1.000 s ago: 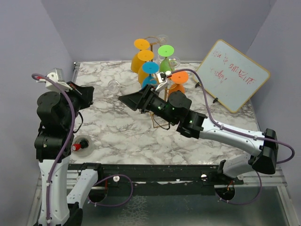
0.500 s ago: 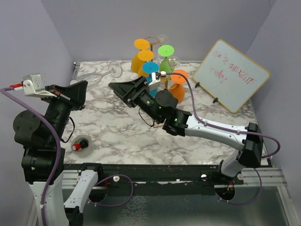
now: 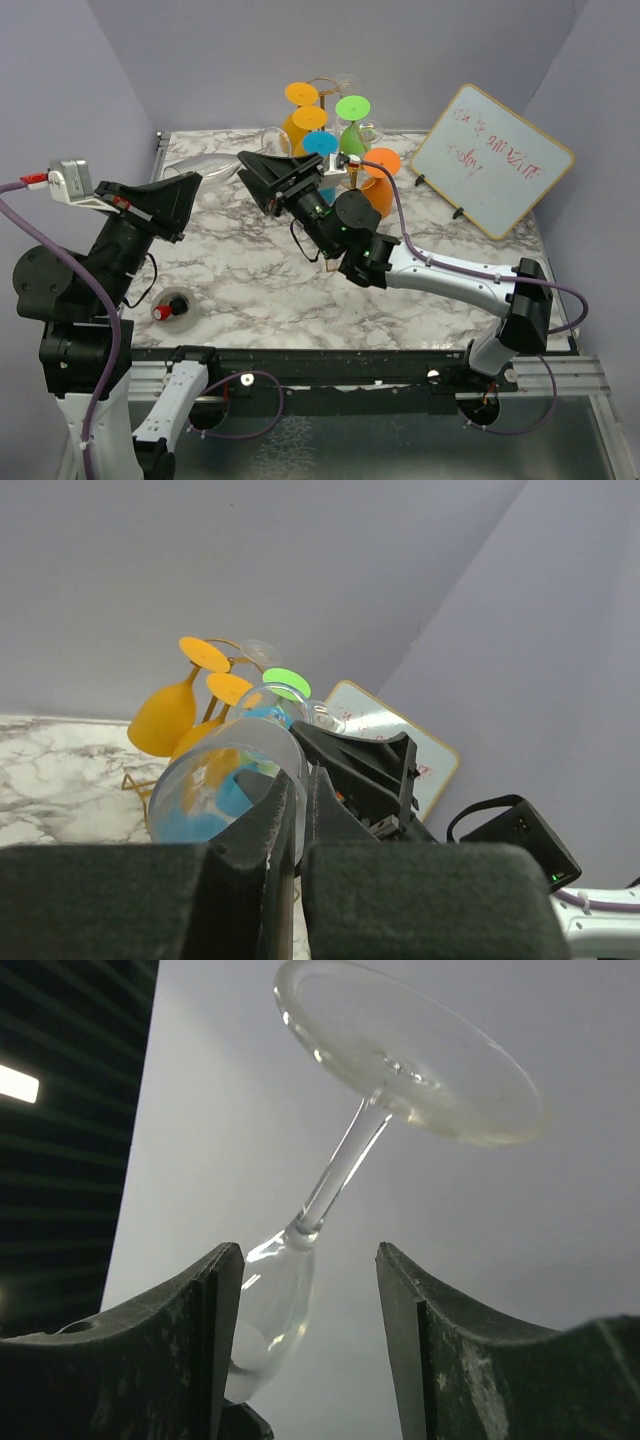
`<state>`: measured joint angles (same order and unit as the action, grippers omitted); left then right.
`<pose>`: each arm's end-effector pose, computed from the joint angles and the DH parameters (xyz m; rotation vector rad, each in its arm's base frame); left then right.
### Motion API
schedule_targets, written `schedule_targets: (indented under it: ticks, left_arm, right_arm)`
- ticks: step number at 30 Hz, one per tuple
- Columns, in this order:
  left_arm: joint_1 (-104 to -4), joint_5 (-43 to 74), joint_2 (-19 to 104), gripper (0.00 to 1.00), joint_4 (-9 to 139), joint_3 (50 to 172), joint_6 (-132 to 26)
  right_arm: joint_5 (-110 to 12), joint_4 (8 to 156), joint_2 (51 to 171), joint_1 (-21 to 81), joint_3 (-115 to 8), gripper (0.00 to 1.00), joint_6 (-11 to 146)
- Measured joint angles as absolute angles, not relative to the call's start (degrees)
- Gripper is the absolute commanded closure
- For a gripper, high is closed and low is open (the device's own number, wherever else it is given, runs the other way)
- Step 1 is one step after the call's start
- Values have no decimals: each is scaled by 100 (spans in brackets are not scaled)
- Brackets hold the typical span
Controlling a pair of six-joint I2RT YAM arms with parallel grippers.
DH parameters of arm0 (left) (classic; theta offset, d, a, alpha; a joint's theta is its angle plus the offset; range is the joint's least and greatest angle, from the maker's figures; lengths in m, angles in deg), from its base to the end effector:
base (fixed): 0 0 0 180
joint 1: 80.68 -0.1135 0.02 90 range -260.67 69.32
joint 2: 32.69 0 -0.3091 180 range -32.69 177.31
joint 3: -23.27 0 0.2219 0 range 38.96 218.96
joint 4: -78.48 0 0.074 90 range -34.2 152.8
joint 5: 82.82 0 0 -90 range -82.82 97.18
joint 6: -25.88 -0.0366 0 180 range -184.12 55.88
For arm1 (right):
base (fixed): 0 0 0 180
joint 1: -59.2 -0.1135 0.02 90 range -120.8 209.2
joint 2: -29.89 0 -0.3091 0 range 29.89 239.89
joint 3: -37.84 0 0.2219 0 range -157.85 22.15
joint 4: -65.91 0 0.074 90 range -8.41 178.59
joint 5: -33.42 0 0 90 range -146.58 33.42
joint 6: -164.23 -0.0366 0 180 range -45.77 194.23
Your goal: Place the wine glass upside down on the wine glass rack
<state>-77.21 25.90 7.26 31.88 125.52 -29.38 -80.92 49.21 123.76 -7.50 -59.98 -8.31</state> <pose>-0.0099 -0.0112 0.5379 -0.0793 1.3503 -0.7768 0.1573 0.3271 0.4750 0.6499 1.3790 1.9452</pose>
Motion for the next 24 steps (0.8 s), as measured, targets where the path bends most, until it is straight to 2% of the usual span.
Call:
schedule_targets:
  ticks: [5, 9, 20, 24]
  left_arm:
    - [-7693, 2778, 724, 100, 3256, 12552, -2920]
    - [-7680, 2881, 704, 100, 3313, 12552, -2920]
    - [-7603, 3032, 669, 100, 3365, 12552, -2918]
    - [-7566, 3034, 651, 100, 3433, 12552, -2916]
  right_arm:
    - [-8391, 4720, 12376, -748, -5998, 46, -962]
    - [-8607, 4692, 12376, -750, -5998, 59, -1052]
    - [-9023, 4436, 12376, -750, -5998, 70, -988]
    - [-9091, 4270, 12376, -750, -5998, 83, -805]
